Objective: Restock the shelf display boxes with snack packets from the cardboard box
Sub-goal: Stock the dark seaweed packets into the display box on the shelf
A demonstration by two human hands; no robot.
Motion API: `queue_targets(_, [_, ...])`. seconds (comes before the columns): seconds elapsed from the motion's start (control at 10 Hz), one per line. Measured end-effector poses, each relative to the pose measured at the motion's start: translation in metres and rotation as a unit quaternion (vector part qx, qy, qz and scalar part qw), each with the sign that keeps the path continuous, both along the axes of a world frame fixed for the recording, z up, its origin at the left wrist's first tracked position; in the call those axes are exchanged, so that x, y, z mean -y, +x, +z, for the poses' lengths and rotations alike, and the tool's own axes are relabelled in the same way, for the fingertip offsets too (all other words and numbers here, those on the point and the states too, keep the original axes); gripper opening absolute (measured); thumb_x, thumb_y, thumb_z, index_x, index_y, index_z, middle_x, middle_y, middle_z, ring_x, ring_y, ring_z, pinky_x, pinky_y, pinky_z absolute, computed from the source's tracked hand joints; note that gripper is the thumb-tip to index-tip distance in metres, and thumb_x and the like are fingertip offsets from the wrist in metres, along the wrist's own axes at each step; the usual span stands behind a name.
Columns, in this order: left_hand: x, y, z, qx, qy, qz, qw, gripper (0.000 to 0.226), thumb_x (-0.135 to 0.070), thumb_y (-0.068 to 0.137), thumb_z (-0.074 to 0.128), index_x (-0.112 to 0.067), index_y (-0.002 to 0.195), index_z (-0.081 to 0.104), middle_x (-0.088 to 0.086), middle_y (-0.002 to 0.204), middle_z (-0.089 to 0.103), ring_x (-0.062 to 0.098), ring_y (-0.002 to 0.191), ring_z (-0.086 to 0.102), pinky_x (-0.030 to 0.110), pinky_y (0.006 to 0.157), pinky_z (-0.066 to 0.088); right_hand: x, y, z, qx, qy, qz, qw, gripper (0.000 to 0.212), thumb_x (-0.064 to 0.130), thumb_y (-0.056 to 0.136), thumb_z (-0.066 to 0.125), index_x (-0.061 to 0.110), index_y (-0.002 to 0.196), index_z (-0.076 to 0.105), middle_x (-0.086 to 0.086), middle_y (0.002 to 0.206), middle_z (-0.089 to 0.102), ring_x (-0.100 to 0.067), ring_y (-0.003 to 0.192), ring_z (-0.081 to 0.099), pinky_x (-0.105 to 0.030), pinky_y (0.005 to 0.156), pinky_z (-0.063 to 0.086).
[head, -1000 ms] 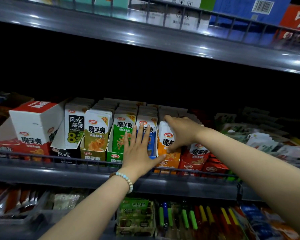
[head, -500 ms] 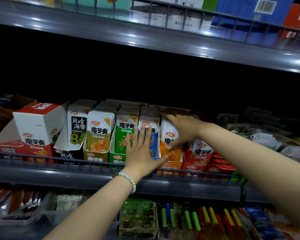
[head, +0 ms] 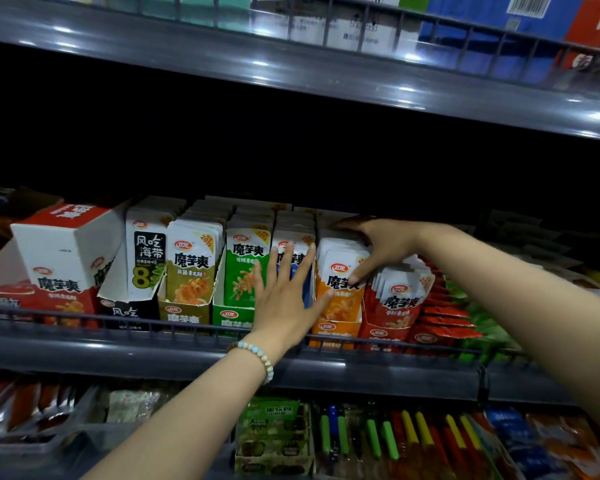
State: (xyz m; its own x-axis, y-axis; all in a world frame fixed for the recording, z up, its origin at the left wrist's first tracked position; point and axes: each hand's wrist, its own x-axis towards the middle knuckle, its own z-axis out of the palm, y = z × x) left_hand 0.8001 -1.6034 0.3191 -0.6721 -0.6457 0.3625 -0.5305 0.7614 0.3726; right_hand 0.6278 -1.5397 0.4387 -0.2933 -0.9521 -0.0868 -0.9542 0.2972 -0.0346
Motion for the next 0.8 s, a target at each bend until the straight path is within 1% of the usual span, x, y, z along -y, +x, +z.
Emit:
queue_targets(0.1, [0.002,-0.003,0.0,-0.005,0.002,0.0,1.0,0.074,-0.07,0.09,0.024,-0.043,0.147,-0.014,-0.005,0.157,-0.023,0.017,0.14,-0.031,0.041,0.111,-0.026,-0.007,-0.008,0.008,-0.015,-0.029,-0.006,0.999,0.094,0.05,0.069,0.077,0.029,0.147,0.029,0.004,0.154,0.03,-0.018,0.141,0.029,-0.034,0.115,0.026])
queue_targets(0.2, [0.001,-0.004,-0.001,-0.002,0.002,-0.002,1.0,0.071,-0.068,0.091,0.024,-0.042,0.147,-0.013,-0.004,0.158,-0.02,0.019,0.142,-0.029,0.042,0.113,-0.023,-0.011,-0.01,0.005,-0.018,-0.067,-0.012,0.998,0.08,0.048,0.075,0.073,0.029,0.144,0.036,0.003,0.152,0.033,-0.018,0.14,0.03,-0.031,0.112,0.025])
queue_targets(0.3, [0.0,-0.005,-0.002,0.004,-0.003,-0.002,1.0,0.07,-0.067,0.092,0.023,-0.04,0.148,-0.011,-0.003,0.159,-0.019,0.02,0.142,-0.029,0.045,0.115,-0.019,-0.012,-0.009,0.0,0.015,-0.075,-0.008,0.997,0.081,0.048,0.076,0.073,0.027,0.145,0.035,0.004,0.152,0.033,-0.016,0.14,0.029,-0.03,0.113,0.024])
queue_targets(0.4, [-0.001,-0.005,-0.002,0.01,0.005,-0.003,1.0,0.072,-0.068,0.091,0.023,-0.039,0.149,-0.009,-0.003,0.159,-0.019,0.019,0.142,-0.028,0.045,0.115,-0.02,-0.016,-0.008,0.001,0.019,-0.065,-0.001,0.998,0.084,0.048,0.076,0.072,0.023,0.146,0.032,0.003,0.154,0.031,-0.016,0.142,0.027,-0.03,0.115,0.022])
queue_targets(0.5, [-0.003,-0.005,0.0,0.007,0.011,-0.004,1.0,0.074,-0.069,0.091,0.025,-0.039,0.149,-0.009,-0.005,0.158,-0.019,0.018,0.142,-0.029,0.042,0.113,-0.023,-0.02,-0.005,0.003,0.015,-0.065,0.004,0.998,0.083,0.05,0.077,0.07,0.023,0.147,0.032,0.003,0.154,0.03,-0.015,0.142,0.026,-0.028,0.114,0.02])
queue_targets(0.6, [-0.005,-0.003,0.003,0.001,0.016,-0.005,1.0,0.075,-0.069,0.09,0.026,-0.039,0.15,-0.008,-0.006,0.158,-0.02,0.017,0.142,-0.029,0.04,0.112,-0.024,-0.023,0.0,0.006,0.036,-0.076,0.0,0.996,0.079,0.052,0.079,0.067,0.023,0.145,0.034,0.004,0.153,0.032,-0.014,0.141,0.029,-0.027,0.113,0.021])
queue_targets(0.7, [-0.009,0.001,0.007,0.008,0.021,-0.004,1.0,0.076,-0.07,0.09,0.026,-0.037,0.151,-0.007,-0.006,0.158,-0.02,0.017,0.142,-0.027,0.041,0.114,-0.022,-0.023,0.002,0.005,0.056,-0.079,0.002,0.995,0.075,0.048,0.082,0.065,0.02,0.145,0.035,0.001,0.152,0.034,-0.015,0.139,0.032,-0.026,0.112,0.023])
queue_targets(0.8, [-0.011,0.009,0.013,0.01,0.006,0.005,1.0,0.076,-0.069,0.091,0.025,-0.035,0.151,-0.007,-0.004,0.158,-0.02,0.018,0.144,-0.025,0.044,0.116,-0.018,-0.027,0.011,0.003,0.051,-0.104,-0.002,0.993,0.072,0.044,0.087,0.062,0.016,0.146,0.033,-0.002,0.151,0.036,-0.017,0.137,0.035,-0.024,0.109,0.027])
